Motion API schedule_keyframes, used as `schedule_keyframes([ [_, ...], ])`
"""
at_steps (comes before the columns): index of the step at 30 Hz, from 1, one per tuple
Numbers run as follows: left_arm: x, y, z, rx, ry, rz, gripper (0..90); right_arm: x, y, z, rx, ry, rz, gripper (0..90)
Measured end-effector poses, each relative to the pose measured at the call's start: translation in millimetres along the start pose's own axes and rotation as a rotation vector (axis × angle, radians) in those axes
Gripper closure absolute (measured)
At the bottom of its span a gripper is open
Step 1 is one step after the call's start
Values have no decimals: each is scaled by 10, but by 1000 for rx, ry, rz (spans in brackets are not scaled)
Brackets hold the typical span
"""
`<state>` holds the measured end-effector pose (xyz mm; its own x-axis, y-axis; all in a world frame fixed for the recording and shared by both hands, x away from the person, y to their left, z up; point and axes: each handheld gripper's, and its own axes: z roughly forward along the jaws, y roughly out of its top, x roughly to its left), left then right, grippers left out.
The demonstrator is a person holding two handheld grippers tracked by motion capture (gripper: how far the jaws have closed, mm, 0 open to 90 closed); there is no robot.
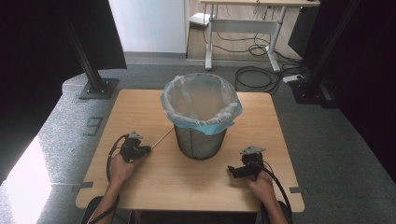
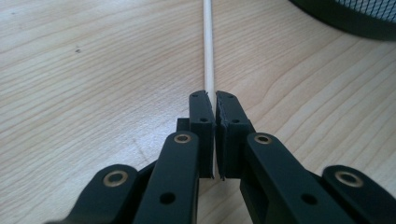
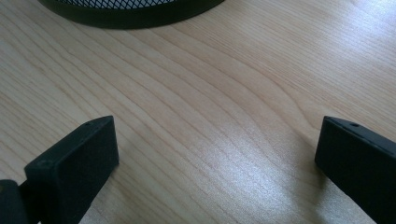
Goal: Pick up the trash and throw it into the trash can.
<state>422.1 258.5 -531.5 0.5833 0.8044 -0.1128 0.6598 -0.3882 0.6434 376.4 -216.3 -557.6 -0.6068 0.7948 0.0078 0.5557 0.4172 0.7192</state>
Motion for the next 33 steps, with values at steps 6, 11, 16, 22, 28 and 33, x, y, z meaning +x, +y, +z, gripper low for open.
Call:
schedule_keyframes([
  [6,76,98,-171,-28,-44,-26,865,0,0,0,0,0,0,0],
  [11,125,211,-319,-37,-59,-35,865,0,0,0,0,0,0,0],
  [16,183,322,-459,-42,-65,-47,865,0,0,0,0,0,0,0],
  [22,250,427,-588,-41,-66,-60,865,0,0,0,0,0,0,0],
  [28,307,563,-753,-48,-64,-65,866,-1,0,-1,1,0,-2,0],
  [33,336,692,-898,-55,-67,-62,866,-1,0,-1,1,0,-2,0],
])
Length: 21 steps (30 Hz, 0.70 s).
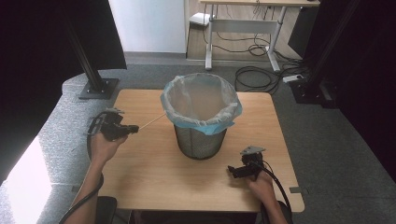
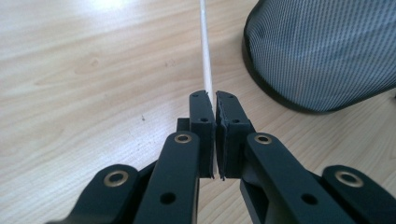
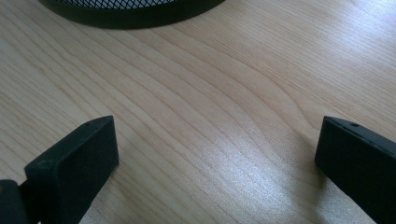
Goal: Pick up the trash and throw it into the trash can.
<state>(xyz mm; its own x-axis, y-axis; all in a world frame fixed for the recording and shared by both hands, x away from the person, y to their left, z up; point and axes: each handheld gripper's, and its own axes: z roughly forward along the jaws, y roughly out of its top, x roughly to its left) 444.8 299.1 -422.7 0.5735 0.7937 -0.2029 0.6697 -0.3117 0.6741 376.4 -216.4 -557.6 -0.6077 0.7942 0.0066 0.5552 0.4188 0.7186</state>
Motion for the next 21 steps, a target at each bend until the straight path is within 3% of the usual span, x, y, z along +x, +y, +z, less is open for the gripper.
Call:
schedule_keyframes([
  [21,8,551,-564,-24,31,17,866,0,1,-2,2,-1,-1,0],
])
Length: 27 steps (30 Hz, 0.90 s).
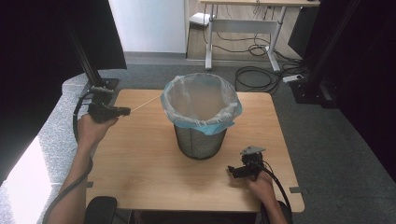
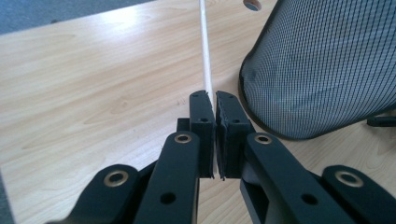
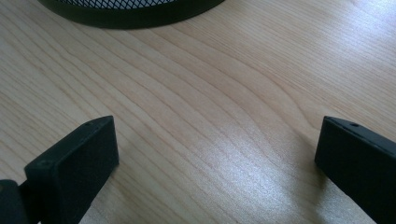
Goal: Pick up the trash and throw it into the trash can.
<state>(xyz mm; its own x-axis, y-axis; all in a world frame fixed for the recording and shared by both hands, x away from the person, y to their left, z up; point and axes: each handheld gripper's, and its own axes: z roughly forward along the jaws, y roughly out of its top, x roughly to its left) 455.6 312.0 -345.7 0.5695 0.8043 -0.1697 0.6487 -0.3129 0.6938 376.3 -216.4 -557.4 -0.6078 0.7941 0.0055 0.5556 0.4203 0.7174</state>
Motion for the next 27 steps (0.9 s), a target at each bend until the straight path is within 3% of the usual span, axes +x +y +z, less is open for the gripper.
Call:
schedule_keyframes([
  [9,-53,254,-239,-26,7,15,865,0,0,1,-1,0,1,0],
  [17,-173,561,-553,-74,6,41,866,1,0,1,-2,-1,3,0],
  [22,-374,788,-732,-110,-29,88,865,0,0,1,-1,0,1,0],
  [27,-652,967,-653,-105,-76,150,865,1,0,1,-1,0,1,0],
])
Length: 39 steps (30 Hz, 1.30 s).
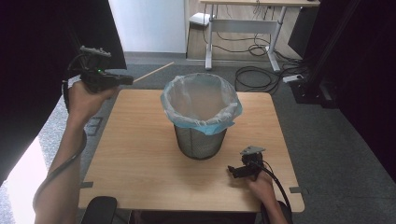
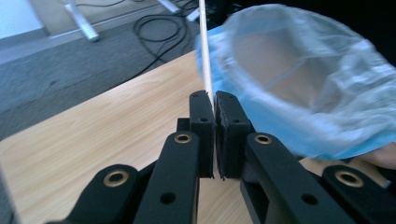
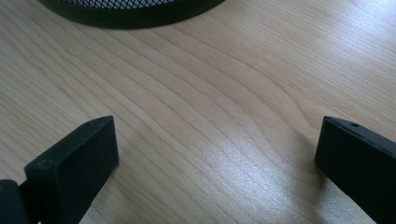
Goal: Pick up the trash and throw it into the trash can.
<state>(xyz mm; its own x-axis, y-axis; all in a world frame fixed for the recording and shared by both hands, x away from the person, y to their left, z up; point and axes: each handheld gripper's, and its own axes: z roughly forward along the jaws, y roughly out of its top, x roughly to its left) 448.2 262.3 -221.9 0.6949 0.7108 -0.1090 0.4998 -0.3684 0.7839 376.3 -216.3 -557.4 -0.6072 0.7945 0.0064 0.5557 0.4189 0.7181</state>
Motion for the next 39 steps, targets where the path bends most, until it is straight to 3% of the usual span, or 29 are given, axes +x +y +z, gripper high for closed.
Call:
schedule_keyframes([
  [11,-424,225,799,93,-134,87,852,0,0,0,0,0,0,0],
  [12,-463,242,861,92,-131,97,819,-1,0,0,0,0,0,0],
  [14,-516,266,908,70,-81,128,579,-1,0,0,0,0,0,0],
  [18,-506,236,862,20,-59,141,347,0,0,0,0,0,-1,0],
  [23,-395,77,710,-25,-37,120,167,0,0,0,0,1,-2,0],
  [28,-275,-174,595,-43,-26,107,133,1,1,1,0,0,0,0],
  [31,-204,-358,610,-33,-18,96,128,-1,0,0,1,-1,-3,0],
  [39,-56,-818,814,5,11,72,0,0,0,0,0,0,-2,0],
])
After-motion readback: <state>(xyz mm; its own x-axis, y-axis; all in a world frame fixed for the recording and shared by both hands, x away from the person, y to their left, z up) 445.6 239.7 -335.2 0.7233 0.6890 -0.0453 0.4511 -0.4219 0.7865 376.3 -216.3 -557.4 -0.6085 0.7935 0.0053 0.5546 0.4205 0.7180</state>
